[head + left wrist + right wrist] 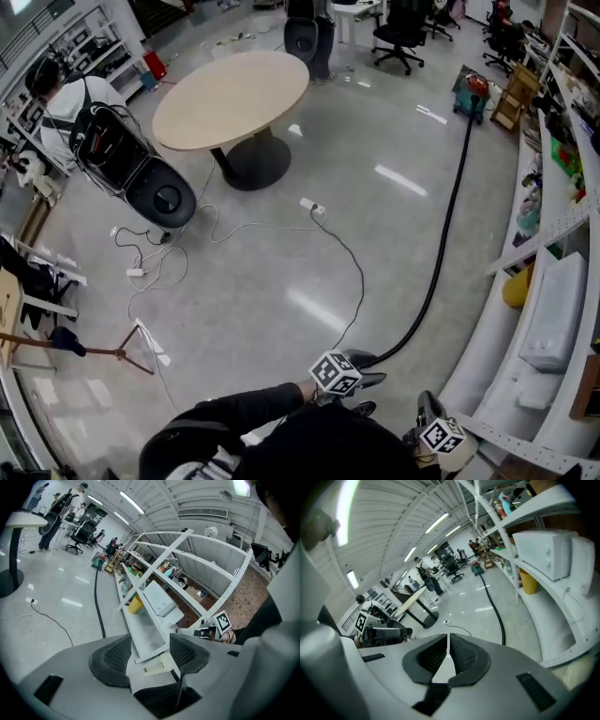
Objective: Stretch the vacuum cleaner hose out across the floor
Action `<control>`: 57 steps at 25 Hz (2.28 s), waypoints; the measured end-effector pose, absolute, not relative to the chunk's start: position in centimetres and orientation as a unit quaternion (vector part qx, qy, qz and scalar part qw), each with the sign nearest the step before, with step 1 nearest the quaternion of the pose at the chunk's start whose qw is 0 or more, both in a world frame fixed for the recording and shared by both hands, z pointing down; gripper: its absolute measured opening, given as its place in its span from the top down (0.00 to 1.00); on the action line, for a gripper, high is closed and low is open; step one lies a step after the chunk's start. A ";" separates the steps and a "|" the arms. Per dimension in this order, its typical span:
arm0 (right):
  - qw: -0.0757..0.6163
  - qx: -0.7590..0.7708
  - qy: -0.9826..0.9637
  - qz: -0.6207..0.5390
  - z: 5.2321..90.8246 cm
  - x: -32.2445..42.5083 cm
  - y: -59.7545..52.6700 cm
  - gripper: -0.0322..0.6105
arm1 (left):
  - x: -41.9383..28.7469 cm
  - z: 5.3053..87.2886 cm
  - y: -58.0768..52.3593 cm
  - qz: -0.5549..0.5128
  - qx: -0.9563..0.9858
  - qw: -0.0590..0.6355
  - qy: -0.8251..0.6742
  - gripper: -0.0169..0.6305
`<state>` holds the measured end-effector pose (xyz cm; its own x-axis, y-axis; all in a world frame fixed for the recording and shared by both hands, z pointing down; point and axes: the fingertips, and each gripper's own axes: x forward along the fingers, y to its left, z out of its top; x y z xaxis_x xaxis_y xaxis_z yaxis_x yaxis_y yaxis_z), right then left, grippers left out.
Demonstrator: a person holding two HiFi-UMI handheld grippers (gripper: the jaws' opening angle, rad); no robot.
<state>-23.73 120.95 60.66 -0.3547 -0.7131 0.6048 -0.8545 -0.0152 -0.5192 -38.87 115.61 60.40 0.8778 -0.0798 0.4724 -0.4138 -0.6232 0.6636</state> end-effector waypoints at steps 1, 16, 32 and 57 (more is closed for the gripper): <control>0.093 0.548 -0.716 0.423 60.1 -24.9 120.3 0.90 | -39.5 60.2 115.7 0.205 0.877 0.409 -0.147 0.56; 0.169 0.420 -0.864 0.222 53.9 -26.8 126.2 0.92 | -35.5 54.9 126.6 0.167 0.872 0.377 -0.265 0.56; 0.169 0.434 -0.849 0.249 57.3 -24.4 133.9 0.93 | -33.6 56.0 133.7 0.189 0.859 0.396 -0.263 0.56; 0.152 0.461 -0.816 0.313 57.9 -25.6 134.5 0.93 | -35.8 55.8 132.3 0.214 0.858 0.403 -0.238 0.56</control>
